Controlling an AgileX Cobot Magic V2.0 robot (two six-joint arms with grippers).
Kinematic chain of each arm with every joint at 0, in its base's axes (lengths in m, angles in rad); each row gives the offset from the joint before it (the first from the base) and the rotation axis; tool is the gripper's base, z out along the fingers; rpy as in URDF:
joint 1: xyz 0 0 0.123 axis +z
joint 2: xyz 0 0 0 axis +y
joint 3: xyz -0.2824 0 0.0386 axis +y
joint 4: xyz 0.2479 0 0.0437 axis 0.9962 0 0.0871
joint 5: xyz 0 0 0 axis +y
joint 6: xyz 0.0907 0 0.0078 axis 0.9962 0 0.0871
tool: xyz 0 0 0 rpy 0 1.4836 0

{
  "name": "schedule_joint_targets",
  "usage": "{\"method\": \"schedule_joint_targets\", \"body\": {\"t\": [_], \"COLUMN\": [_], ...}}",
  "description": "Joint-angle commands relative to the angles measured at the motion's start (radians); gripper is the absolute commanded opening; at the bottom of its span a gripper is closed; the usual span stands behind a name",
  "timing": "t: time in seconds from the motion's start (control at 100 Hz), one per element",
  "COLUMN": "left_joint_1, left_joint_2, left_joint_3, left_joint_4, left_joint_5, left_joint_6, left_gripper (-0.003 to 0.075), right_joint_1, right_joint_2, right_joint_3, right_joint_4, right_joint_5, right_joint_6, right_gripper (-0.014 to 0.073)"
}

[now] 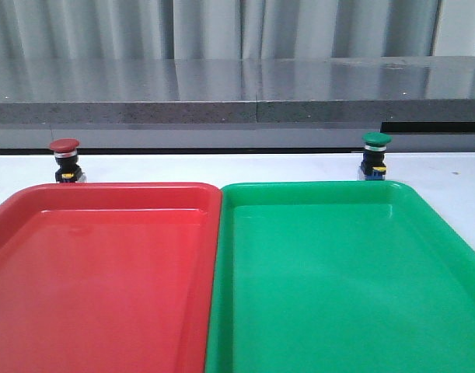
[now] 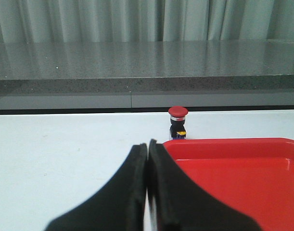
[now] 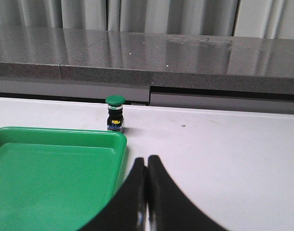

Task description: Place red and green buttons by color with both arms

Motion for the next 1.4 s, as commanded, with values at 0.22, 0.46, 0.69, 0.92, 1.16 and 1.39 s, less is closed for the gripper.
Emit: {"method": "schedule_joint_targets", "body": {"t": [0.22, 0.46, 0.69, 0.92, 1.16, 1.39], "left_joint_1": [0.001, 0.001, 0.001, 0.001, 0.001, 0.001], "left_joint_2": [-0.032, -0.030, 0.071, 0.328, 0.621, 0.797], "left_joint_3": [0.026, -0.011, -0.202, -0.465, -0.745, -0.849], "left_joint_4": [-0.002, -0.013, -0.034, -0.034, -0.034, -0.034], "left_joint_5": [-0.081, -0.073, 0.082, 0.270, 0.471, 0.519], "left_joint_6": [-0.002, -0.002, -0.002, -0.002, -0.002, -0.002], "left_gripper": [-0.0019, -0.0019, -0.0019, -0.0019, -0.0019, -0.0019], "right_joint_1": [-0.007, -0.007, -0.007, -0.007, -0.007, -0.007], "right_joint_2": [-0.019, -0.019, -0.019, -0.019, -0.019, -0.019], "right_joint_3": [-0.016, -0.016, -0.016, -0.016, -0.016, -0.016], "right_joint_4": [-0.002, -0.002, -0.002, -0.002, -0.002, -0.002], "right_joint_5": [-0.083, -0.083, -0.083, -0.083, -0.083, -0.083], "right_joint_6": [-0.008, -0.008, -0.008, -0.008, -0.008, -0.008], "right_gripper": [-0.0067, -0.0067, -0.0067, -0.0067, -0.0067, -0.0067]}}
